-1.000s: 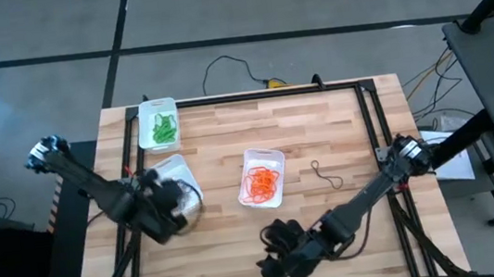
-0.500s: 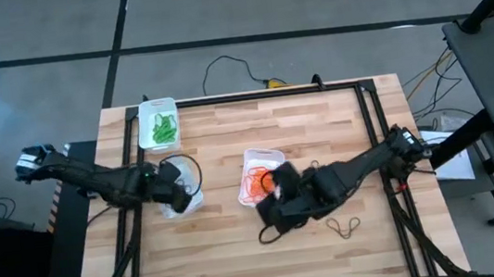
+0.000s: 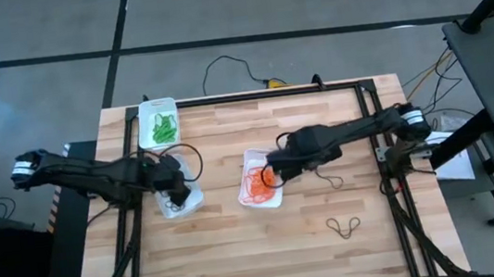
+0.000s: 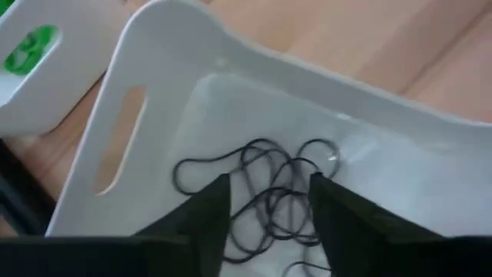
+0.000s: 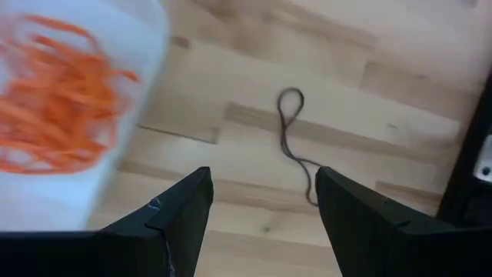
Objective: Sort rubber bands into baskets
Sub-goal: Put the violet rubber band into the bottom left white bin
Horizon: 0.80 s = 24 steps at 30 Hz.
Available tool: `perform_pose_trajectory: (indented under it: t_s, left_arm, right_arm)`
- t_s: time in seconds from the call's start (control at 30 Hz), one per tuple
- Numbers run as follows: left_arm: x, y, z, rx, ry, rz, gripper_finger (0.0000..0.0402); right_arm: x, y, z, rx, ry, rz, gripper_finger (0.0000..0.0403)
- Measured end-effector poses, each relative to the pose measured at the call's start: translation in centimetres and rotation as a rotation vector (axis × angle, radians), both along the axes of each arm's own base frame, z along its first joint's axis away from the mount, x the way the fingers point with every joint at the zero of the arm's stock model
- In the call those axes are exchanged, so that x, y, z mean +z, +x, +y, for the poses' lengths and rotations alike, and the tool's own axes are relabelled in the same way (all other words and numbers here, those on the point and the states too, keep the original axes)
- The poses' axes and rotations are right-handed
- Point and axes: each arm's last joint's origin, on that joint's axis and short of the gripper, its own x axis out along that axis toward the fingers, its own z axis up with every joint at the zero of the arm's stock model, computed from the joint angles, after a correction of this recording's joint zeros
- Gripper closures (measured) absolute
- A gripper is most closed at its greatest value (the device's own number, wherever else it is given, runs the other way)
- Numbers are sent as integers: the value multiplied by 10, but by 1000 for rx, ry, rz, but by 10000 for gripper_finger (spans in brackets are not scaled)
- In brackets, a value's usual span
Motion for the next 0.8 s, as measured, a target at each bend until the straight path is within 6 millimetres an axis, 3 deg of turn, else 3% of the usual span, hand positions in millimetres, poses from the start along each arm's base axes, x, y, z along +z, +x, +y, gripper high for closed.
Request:
perform_pose_trajectory:
  t_s: [0.2, 0.43, 0.63, 0.8]
  left_arm:
    - [17, 2, -1, -6, -22, -86, 183]
    - [26, 4, -1, -12, -18, -135, 160]
    - [24, 6, -2, -19, -37, -117, 159]
    - [21, 8, -4, -28, -48, -97, 159]
  right_arm:
    - [-53, -21, -32, -5, 176, 24, 179]
    - [-107, -42, -40, -11, 264, 39, 187]
    - [-136, -56, -44, -38, 310, 36, 223]
    - [-148, -62, -50, -43, 337, -7, 261]
